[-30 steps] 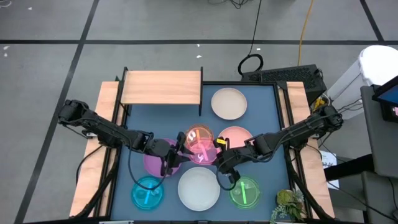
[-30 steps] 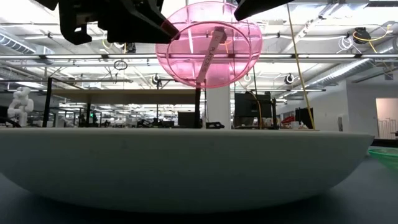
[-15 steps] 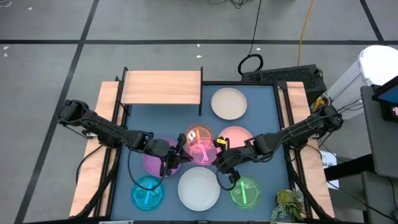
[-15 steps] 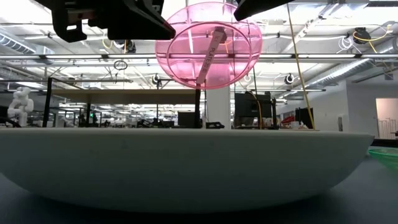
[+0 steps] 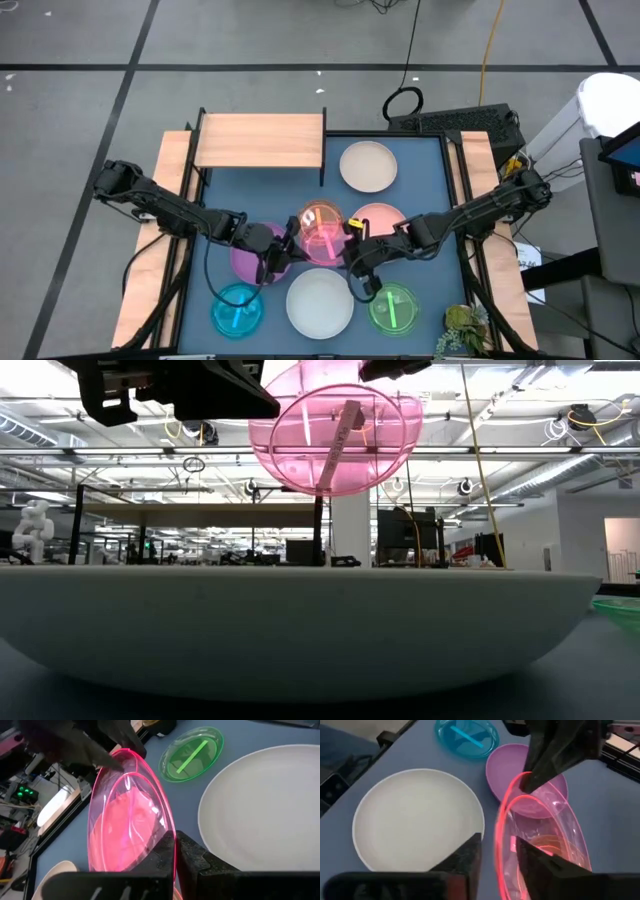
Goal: Place and stack plates onto a shelf
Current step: Put the light pink plate on the shelf
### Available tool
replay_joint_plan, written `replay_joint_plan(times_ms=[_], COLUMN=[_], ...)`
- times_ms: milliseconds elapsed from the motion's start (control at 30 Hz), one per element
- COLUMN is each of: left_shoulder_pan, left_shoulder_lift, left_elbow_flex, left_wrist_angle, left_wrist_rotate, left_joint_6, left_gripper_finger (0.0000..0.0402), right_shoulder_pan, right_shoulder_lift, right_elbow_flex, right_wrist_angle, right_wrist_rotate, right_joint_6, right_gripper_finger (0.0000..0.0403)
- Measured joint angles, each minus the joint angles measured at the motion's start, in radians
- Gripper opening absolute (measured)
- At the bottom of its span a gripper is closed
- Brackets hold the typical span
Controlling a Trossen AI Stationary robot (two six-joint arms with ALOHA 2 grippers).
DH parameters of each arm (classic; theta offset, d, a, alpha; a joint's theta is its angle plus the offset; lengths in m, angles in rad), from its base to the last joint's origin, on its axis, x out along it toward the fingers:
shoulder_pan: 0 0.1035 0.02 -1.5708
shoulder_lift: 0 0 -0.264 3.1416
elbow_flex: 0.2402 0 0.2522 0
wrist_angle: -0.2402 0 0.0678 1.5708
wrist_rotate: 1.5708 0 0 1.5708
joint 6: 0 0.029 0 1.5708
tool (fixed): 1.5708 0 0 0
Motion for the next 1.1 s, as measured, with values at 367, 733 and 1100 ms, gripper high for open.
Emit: replay_joint_plan(times_ms=[367, 733, 1100], left_shoulder_pan=[0.02, 0.02, 0.076], left_shoulder_lift=[-0.001, -0.129, -0.337], left_elbow_flex=[0.0, -0.001, 0.0], left_wrist_angle=[-0.014, -0.072, -0.105], left_wrist_rotate=[0.02, 0.005, -0.14], left_joint_6=[-0.01, -0.016, 0.012], left_gripper_finger=[0.0003, 0.0002, 0.0001], right_shoulder_pan=[-0.02, 0.027, 0.021], right_shoulder_lift=[-0.036, -0.316, -0.578], right_elbow_flex=[0.0, -0.08, -0.343], right_wrist_angle=[0.045, 0.046, 0.115], right_wrist_rotate=[0.016, 0.16, 0.348], right_joint_6=[0.026, 0.055, 0.028], right_gripper_finger=[0.0203, 0.0201, 0.0199])
